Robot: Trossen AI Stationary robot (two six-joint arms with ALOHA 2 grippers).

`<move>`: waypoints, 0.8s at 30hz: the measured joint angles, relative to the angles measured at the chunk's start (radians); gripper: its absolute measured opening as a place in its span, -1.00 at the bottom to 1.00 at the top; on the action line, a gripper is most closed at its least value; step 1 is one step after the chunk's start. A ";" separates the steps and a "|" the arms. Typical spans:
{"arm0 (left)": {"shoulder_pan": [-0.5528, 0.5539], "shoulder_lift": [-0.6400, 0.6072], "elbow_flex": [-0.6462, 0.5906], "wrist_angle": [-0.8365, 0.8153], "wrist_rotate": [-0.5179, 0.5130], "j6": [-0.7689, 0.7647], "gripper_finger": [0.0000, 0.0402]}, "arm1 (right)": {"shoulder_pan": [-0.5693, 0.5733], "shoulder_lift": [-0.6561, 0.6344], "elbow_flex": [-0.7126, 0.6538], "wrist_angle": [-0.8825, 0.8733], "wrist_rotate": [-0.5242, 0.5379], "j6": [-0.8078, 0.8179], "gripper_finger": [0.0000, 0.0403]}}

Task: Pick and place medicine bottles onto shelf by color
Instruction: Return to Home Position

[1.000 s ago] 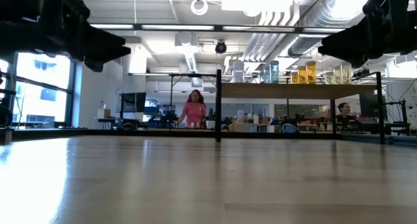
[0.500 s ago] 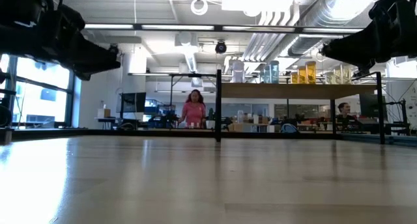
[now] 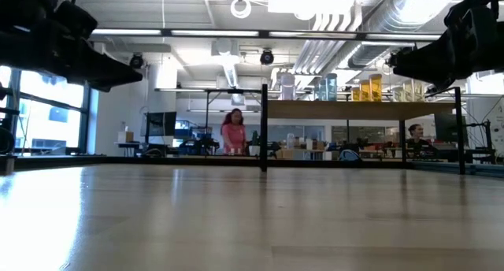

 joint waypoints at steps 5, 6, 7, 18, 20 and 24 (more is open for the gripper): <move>-0.008 0.000 0.000 0.000 0.004 0.017 -0.06 | 0.000 0.000 0.000 0.000 0.000 0.101 -0.12; -0.008 0.000 0.000 0.002 0.004 0.016 -0.06 | 0.000 0.000 0.000 0.000 0.000 0.107 -0.12; -0.008 0.000 0.000 0.005 0.004 0.009 -0.06 | 0.000 0.000 0.000 0.000 0.000 0.106 -0.12; -0.008 0.000 0.000 0.017 0.004 -0.009 -0.06 | 0.000 0.000 0.000 0.000 0.000 0.103 -0.12; -0.008 0.000 0.000 0.017 0.004 -0.010 -0.06 | 0.000 0.000 0.000 -0.001 0.000 0.105 -0.12; -0.008 0.000 0.000 0.016 0.004 -0.009 -0.06 | 0.000 0.000 0.000 -0.001 0.000 0.105 -0.12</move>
